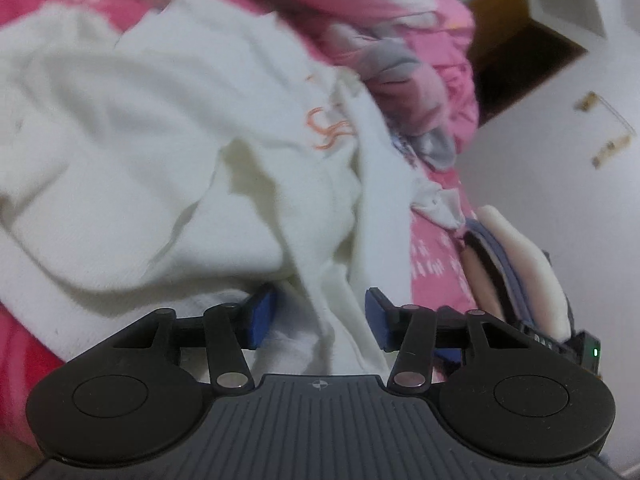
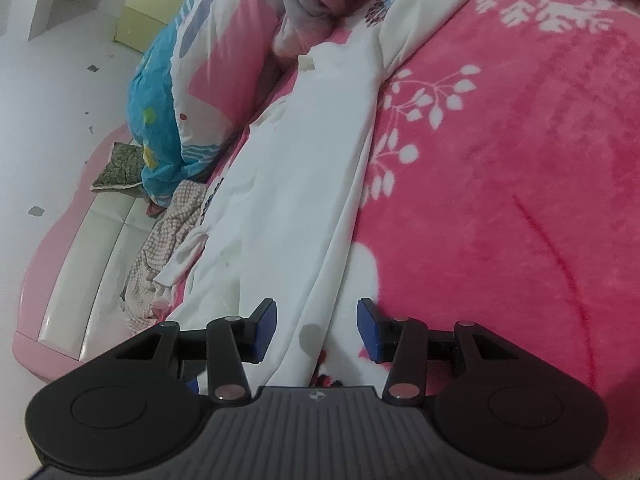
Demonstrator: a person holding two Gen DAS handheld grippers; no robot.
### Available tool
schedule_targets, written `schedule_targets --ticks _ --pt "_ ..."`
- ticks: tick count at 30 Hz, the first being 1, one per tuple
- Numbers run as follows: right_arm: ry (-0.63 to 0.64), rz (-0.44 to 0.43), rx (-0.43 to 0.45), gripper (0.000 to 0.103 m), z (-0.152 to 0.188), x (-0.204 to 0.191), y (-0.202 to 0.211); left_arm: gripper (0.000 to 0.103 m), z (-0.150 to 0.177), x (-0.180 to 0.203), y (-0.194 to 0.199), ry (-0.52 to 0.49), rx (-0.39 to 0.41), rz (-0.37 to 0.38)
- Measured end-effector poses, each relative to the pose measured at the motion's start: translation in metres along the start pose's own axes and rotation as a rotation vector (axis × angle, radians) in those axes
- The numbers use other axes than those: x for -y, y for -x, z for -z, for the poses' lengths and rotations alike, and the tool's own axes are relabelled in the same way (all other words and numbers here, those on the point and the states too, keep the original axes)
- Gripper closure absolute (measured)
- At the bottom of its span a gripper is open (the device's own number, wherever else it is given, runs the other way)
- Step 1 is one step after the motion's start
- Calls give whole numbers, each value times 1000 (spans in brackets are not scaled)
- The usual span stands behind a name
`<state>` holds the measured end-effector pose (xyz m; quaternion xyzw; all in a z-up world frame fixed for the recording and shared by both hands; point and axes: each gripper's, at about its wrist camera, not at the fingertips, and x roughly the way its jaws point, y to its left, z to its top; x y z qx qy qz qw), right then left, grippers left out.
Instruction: Fold clothes
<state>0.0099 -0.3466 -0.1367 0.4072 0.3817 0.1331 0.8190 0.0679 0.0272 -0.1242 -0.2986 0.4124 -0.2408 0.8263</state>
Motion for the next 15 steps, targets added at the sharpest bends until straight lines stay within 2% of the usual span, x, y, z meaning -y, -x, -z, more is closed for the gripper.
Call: schedule_targets --ticks 5,8,11,15 --pt "8 -8 10 56 0 1 -2 76 -1 13 10 -37 62 21" --pt "6 -16 14 56 0 2 0 76 1 18 16 -63 41 38" --pt "48 -13 24 55 3 -4 2 72 9 18 18 -87 5 4" --pt "301 -36 26 55 20 -49 7 63 19 12 34 -92 33 -34"
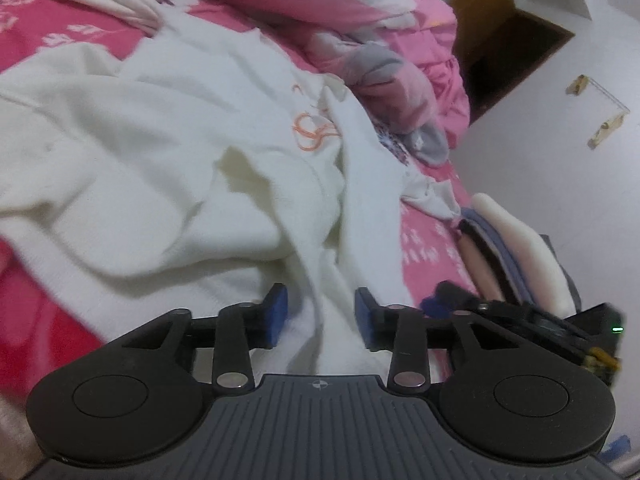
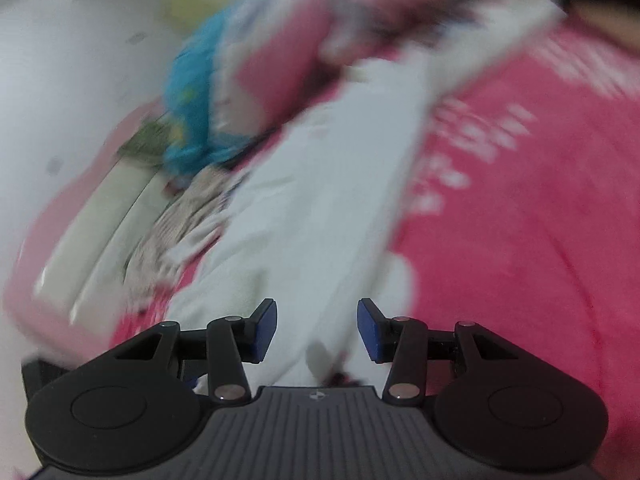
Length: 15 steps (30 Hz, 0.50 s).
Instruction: Fold clothes
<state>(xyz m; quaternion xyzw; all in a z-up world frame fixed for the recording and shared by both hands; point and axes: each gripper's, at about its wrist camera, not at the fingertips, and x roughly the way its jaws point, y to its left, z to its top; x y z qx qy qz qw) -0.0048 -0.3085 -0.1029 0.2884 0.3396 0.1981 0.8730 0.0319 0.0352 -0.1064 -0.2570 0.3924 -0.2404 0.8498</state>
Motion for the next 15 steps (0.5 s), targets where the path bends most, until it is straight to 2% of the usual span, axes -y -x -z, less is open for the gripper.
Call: schedule_targets --ticks 3,7,8,9,11,13,14,15 --pt "194 -23 -24 55 5 -42 -11 53 4 -3 20 -26 52 -52" --pt "345 -18 -95 51 7 -82 -46 45 10 -4 50 -98 119 -151" --pt "377 -21 -115 48 8 -92 -55 42 11 -4 55 -111 133 -176" --pt "409 -24 -135 41 9 -102 -63 40 12 -4 61 -123 148 -203" --pt "487 2 -159 31 17 -117 -78 32 15 -6 71 -147 184 -256" --pt "570 51 -177 31 29 -129 -90 31 17 -9 80 -171 219 -304" --pt "612 75 -185 35 36 -135 -96 31 18 -12 82 -182 231 -318" --pt "636 115 -183 47 40 -136 -99 31 18 -15 83 -190 239 -331"
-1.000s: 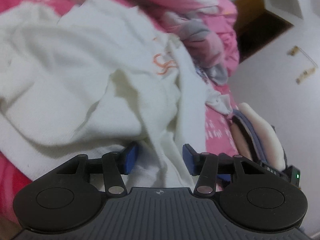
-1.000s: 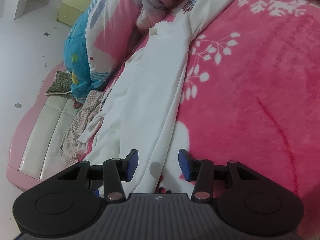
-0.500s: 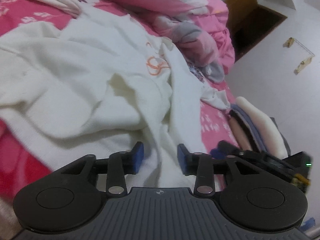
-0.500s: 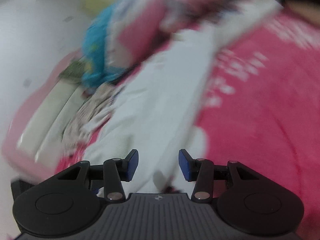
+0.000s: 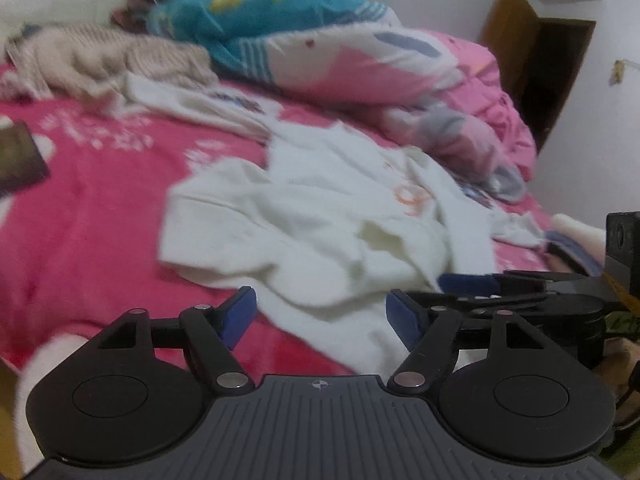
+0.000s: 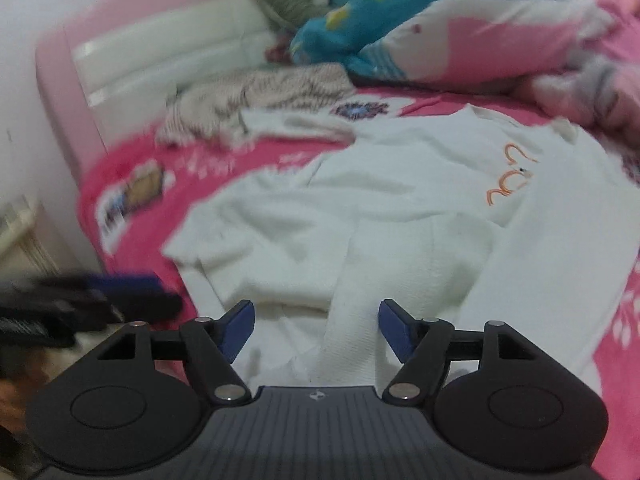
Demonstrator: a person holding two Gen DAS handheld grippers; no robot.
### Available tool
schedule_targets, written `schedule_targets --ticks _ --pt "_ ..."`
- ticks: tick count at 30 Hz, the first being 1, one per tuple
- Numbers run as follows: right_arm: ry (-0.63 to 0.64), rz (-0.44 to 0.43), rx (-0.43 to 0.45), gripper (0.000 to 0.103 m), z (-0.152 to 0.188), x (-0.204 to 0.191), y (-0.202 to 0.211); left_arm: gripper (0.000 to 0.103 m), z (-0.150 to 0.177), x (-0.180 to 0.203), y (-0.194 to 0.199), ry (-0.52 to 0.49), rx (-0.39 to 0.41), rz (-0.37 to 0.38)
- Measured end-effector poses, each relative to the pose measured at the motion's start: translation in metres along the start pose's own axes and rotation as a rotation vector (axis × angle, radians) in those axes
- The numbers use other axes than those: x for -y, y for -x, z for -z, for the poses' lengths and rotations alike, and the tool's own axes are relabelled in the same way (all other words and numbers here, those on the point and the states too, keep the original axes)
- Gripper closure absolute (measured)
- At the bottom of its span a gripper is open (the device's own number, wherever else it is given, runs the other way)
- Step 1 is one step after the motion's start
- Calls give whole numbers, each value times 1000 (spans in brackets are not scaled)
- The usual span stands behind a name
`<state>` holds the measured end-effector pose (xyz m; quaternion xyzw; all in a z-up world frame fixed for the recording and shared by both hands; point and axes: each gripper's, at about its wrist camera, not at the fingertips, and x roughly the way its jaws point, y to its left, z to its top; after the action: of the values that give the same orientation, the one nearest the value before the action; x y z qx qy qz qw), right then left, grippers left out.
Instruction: Fold clothes
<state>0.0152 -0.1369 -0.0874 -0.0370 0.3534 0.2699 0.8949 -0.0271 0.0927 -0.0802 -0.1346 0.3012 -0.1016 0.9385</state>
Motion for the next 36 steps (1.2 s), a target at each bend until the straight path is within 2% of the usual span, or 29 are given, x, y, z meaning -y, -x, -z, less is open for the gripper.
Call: schedule_targets --ticks 1,2,3,8,11,15,19,21,26,30,32,36 --pt "16 43 -8 56 2 -3 -3 31 0 -2 -1 -7 7 -12" --pt "20 81 -10 74 4 -3 -5 31 -1 -3 -2 -15 13 -23" --pt "7 108 -7 84 4 0 -4 31 -1 -5 -3 -24 20 -35" --pt "-86 175 68 100 5 16 24 31 -2 -7 -12 -118 60 -131" --pt "-124 229 126 101 6 24 49 31 1 -1 -20 -252 82 -213" --pt "-201 260 188 101 12 42 88 31 11 12 -31 -451 78 -275" --pt "-263 312 235 101 21 56 120 32 23 22 -46 -602 64 -323" --pt "-297 331 250 101 28 62 133 33 26 26 -51 -643 68 -350" --pt "-357 376 265 101 47 75 147 34 22 31 -58 -655 84 -385" --pt "-416 406 293 101 57 95 158 35 28 37 -62 -721 94 -444" --pt "-439 433 307 101 61 103 163 36 32 40 -60 -757 94 -452" --pt "-493 435 310 101 69 121 165 38 40 43 -60 -828 88 -455"
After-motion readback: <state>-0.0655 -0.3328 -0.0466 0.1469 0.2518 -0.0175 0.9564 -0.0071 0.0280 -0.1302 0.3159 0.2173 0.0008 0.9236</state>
